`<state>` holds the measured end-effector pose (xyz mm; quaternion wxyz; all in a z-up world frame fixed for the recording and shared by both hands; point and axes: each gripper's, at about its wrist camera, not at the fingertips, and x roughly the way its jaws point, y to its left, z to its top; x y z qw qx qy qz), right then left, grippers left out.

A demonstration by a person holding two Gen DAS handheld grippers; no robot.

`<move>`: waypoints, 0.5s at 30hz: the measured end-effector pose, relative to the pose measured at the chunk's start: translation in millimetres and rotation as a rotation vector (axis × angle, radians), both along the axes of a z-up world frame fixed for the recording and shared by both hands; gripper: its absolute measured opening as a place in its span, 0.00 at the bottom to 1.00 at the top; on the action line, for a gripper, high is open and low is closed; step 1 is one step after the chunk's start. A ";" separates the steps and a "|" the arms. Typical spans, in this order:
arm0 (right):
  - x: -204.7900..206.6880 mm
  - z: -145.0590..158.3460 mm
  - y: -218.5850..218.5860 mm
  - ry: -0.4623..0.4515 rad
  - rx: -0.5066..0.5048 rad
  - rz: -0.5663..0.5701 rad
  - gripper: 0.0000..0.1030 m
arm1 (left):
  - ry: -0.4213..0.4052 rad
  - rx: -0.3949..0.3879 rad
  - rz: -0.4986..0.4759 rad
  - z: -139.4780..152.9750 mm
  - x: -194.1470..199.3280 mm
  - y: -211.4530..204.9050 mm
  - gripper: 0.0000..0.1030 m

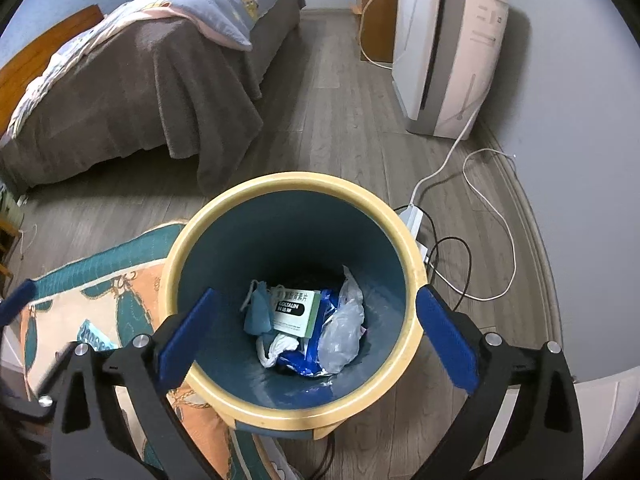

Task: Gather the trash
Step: 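Move both open tools back over the mat toward the remaining trash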

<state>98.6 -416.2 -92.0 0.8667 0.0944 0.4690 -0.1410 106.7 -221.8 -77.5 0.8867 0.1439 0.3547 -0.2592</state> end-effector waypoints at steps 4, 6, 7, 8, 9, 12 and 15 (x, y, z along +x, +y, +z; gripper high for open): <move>-2.9 10.3 20.8 -0.015 -0.025 0.041 0.94 | -0.026 0.013 0.045 17.2 -15.1 33.6 0.94; -6.2 14.8 32.8 -0.025 -0.007 0.069 0.94 | -0.025 0.017 0.065 22.5 -20.3 46.9 0.94; -7.2 16.3 37.9 -0.024 0.004 0.078 0.94 | -0.024 0.018 0.078 26.2 -24.2 55.5 0.94; -8.5 18.0 44.0 -0.022 0.014 0.089 0.94 | -0.023 0.019 0.088 30.2 -28.1 63.7 0.94; -9.8 20.6 51.4 -0.020 0.025 0.101 0.94 | -0.025 0.019 0.095 33.6 -32.1 71.4 0.94; -15.2 30.4 70.5 -0.030 0.055 0.123 0.94 | -0.033 0.020 0.122 45.8 -45.4 97.8 0.95; -20.0 41.5 91.9 -0.042 0.033 0.124 0.94 | -0.022 0.008 0.154 57.1 -56.0 124.8 0.95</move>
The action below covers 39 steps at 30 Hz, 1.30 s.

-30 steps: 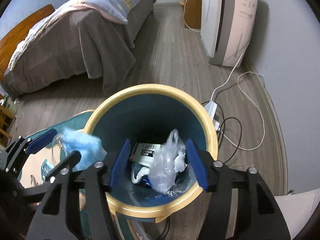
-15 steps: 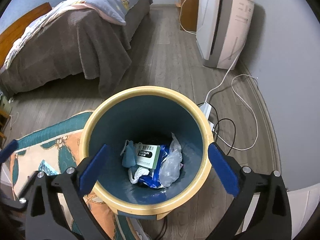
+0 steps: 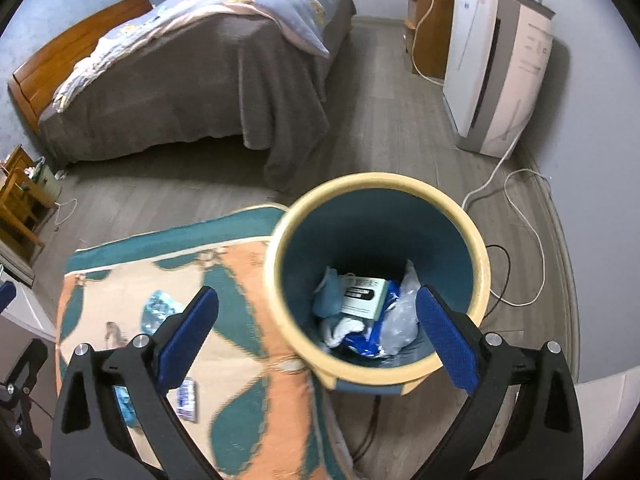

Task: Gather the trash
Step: 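Move both open tools back over the mat toward the remaining trash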

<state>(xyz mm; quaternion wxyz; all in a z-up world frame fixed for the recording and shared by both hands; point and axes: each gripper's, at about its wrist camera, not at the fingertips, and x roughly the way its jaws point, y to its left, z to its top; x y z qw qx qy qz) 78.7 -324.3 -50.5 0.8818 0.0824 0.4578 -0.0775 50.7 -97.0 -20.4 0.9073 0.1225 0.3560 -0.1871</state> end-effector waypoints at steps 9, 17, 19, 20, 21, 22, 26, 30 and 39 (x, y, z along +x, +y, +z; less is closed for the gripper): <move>-13.1 14.1 68.7 -0.016 -0.043 0.044 0.94 | -0.053 0.027 0.178 20.1 -27.1 73.4 0.95; -14.6 5.8 110.6 0.029 -0.090 0.058 0.94 | 0.012 0.002 0.304 6.8 -25.2 128.8 0.95; -15.3 3.1 121.9 0.030 -0.102 0.076 0.94 | 0.031 -0.003 0.323 1.2 -23.2 139.2 0.95; -15.8 1.6 128.5 0.023 -0.115 0.090 0.94 | 0.034 -0.015 0.334 -0.6 -22.7 144.8 0.95; -16.1 1.1 133.3 0.026 -0.126 0.098 0.94 | 0.038 -0.025 0.340 -1.3 -22.4 148.4 0.95; -15.9 -0.7 137.7 0.033 -0.137 0.103 0.94 | 0.048 -0.039 0.346 -2.3 -21.3 153.6 0.95; -13.7 -7.0 153.3 0.049 -0.171 0.122 0.94 | 0.044 -0.075 0.354 -2.9 -21.0 166.6 0.95; -10.2 -13.6 165.0 0.058 -0.115 0.141 0.94 | 0.040 -0.086 0.319 -3.6 -21.0 170.9 0.95; -4.5 -33.9 186.1 0.105 -0.039 0.188 0.94 | 0.081 -0.026 0.310 -20.9 -14.1 170.9 0.95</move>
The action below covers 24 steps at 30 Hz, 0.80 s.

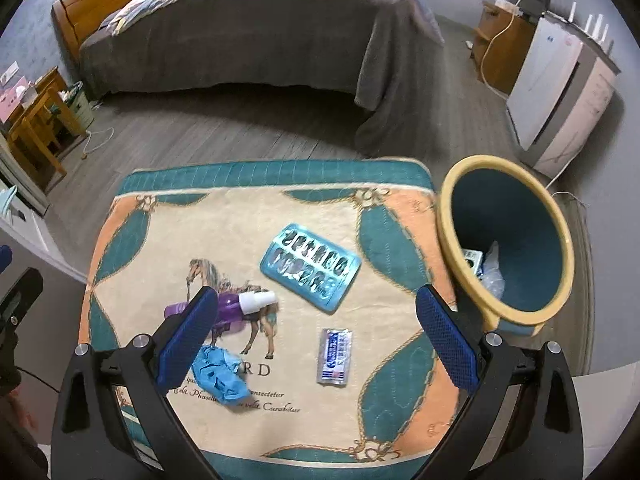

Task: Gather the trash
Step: 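Move both open tools back over the mat toward the remaining trash, then grasp the purple spray bottle with the left tool while the right tool grasps the medicine packet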

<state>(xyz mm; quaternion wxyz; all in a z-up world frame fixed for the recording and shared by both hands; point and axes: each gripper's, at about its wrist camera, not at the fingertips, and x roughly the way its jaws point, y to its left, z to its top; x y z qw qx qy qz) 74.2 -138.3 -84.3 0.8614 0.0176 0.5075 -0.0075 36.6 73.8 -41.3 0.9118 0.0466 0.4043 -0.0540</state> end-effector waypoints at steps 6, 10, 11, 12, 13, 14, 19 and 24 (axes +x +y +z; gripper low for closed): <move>2.4 -18.3 -7.7 0.041 -0.005 -0.016 0.94 | 0.036 0.005 -0.027 -17.1 -0.5 -1.7 0.95; 5.6 -29.2 -11.4 0.068 -0.047 -0.002 0.94 | 0.101 -0.046 -0.021 -31.2 7.7 0.4 0.95; 6.3 -32.7 -12.7 0.077 -0.056 -0.002 0.94 | 0.104 -0.047 -0.021 -34.0 9.3 0.7 0.95; 7.1 -37.2 -14.1 0.090 -0.065 -0.001 0.94 | 0.107 -0.050 -0.031 -36.5 10.9 0.0 0.95; 8.2 -42.6 -15.2 0.110 -0.064 0.003 0.94 | 0.110 -0.043 -0.039 -39.8 13.9 -1.4 0.95; 8.7 -47.1 -15.8 0.126 -0.063 0.006 0.94 | 0.110 -0.033 -0.039 -42.3 15.5 -3.1 0.95; 9.6 -66.9 -15.9 0.186 -0.088 0.010 0.89 | 0.117 -0.013 -0.052 -53.2 24.7 -14.3 0.94; 10.0 -85.7 -15.2 0.244 -0.076 0.017 0.76 | 0.129 0.013 -0.135 -68.7 28.1 -35.8 0.93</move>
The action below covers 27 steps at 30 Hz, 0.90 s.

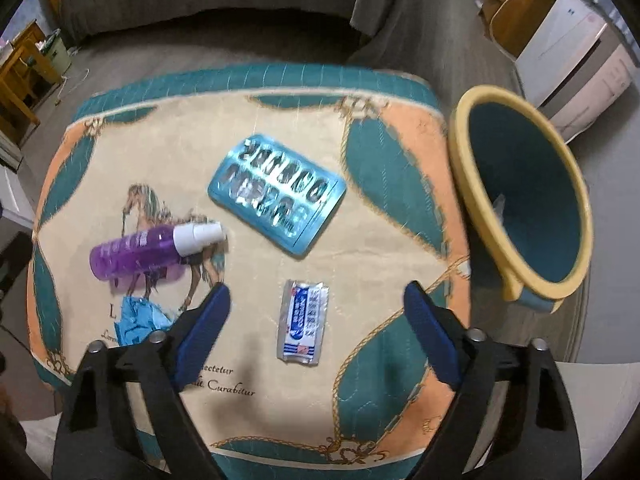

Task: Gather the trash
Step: 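Grasp the purple spray bottle with the left tool while the right tool grasps the medicine packet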

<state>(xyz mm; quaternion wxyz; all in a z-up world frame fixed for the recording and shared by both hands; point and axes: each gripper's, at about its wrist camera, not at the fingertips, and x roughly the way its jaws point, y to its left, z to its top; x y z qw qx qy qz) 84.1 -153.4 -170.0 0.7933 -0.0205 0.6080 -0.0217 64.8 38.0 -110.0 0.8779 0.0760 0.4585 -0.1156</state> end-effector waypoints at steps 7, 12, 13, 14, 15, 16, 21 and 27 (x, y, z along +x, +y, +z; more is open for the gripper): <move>1.8 -18.8 -2.5 0.074 0.038 0.001 0.58 | 0.049 0.083 -0.143 -37.5 4.1 -37.4 0.89; 0.7 -37.0 2.5 0.145 0.037 0.038 0.52 | 0.099 0.103 -0.204 -59.6 11.1 -55.1 0.78; 0.3 -39.7 3.0 0.153 0.036 0.040 0.51 | 0.104 0.108 -0.212 -62.8 12.0 -57.8 0.77; 0.5 -42.2 2.5 0.161 0.038 0.041 0.50 | 0.105 0.114 -0.218 -65.7 12.8 -60.4 0.76; 0.5 -43.8 2.7 0.166 0.037 0.042 0.48 | 0.106 0.118 -0.224 -67.6 13.6 -62.1 0.74; 0.8 -45.0 2.9 0.170 0.037 0.043 0.46 | 0.109 0.125 -0.231 -70.0 14.6 -64.4 0.73; 3.1 -48.6 -0.3 0.179 0.040 0.054 0.37 | 0.117 0.137 -0.266 -79.3 17.7 -74.1 0.65; 5.2 -41.8 -4.2 0.167 0.050 0.073 0.29 | 0.160 0.123 -0.301 -86.7 18.9 -79.4 0.41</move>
